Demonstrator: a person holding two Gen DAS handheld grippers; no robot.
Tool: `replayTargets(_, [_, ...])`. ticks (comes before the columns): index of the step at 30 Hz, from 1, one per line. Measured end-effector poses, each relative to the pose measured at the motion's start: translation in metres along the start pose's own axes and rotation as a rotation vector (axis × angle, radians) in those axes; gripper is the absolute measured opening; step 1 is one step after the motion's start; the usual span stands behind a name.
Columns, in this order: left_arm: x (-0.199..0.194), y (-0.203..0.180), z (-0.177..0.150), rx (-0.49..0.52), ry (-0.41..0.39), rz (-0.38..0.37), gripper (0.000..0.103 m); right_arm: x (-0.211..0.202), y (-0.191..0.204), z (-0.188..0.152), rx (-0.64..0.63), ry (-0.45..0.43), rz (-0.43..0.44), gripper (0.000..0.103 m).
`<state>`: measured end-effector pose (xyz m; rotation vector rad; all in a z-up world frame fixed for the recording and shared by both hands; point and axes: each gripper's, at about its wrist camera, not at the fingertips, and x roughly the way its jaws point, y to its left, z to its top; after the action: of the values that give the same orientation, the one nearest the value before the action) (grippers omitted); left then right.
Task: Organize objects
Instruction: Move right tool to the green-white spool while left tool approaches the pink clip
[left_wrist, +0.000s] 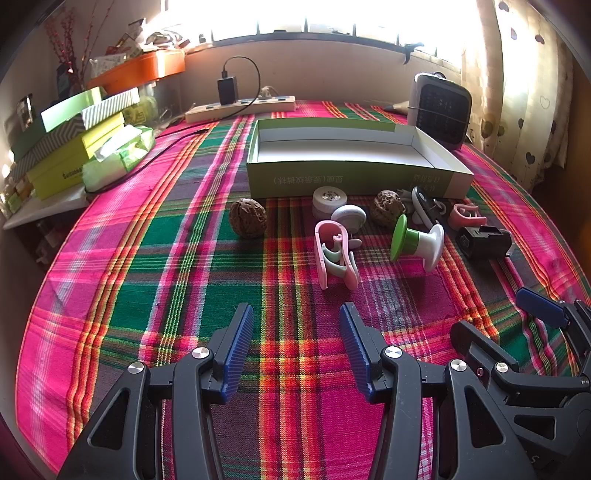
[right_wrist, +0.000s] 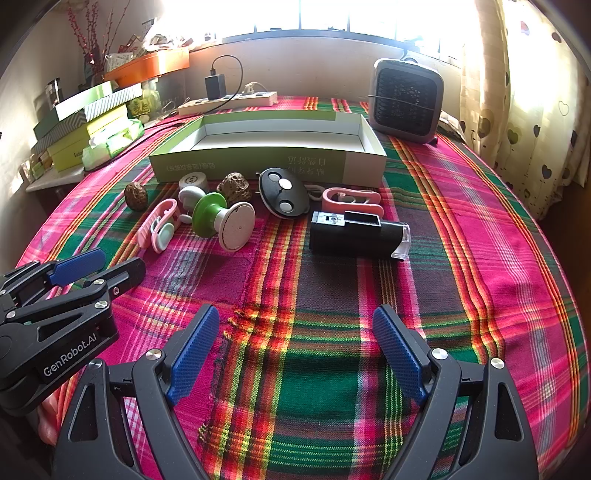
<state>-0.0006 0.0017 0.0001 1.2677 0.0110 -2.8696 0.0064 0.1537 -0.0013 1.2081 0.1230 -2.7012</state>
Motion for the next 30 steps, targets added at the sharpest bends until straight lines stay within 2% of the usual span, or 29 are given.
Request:
replayTargets(7, [0.0, 0.0, 0.002, 0.012, 0.008, -0.017, 0.047, 0.001, -0.001, 0.001, 0.0, 0.0, 0.0, 0.086])
replayTargets(14, [-0.001, 0.013, 0.002, -0.002, 0.013, -0.09, 0.047, -0.001, 0.002, 0.004, 0.014, 0.008, -0.003, 0.086])
replayTargets(22, [0.002, 0.026, 0.007, -0.015, 0.023, -0.124, 0.047, 0.004, 0.003, 0.013, 0.058, 0.024, 0.106, 0.085])
replayTargets(24, [0.002, 0.03, 0.008, -0.023, 0.023, -0.136, 0.047, 0.006, 0.007, 0.016, 0.05, 0.028, 0.117, 0.08])
replayTargets(30, [0.005, 0.039, 0.011, -0.03, 0.022, -0.122, 0.047, 0.015, 0.019, 0.029, 0.057, 0.033, 0.157, 0.074])
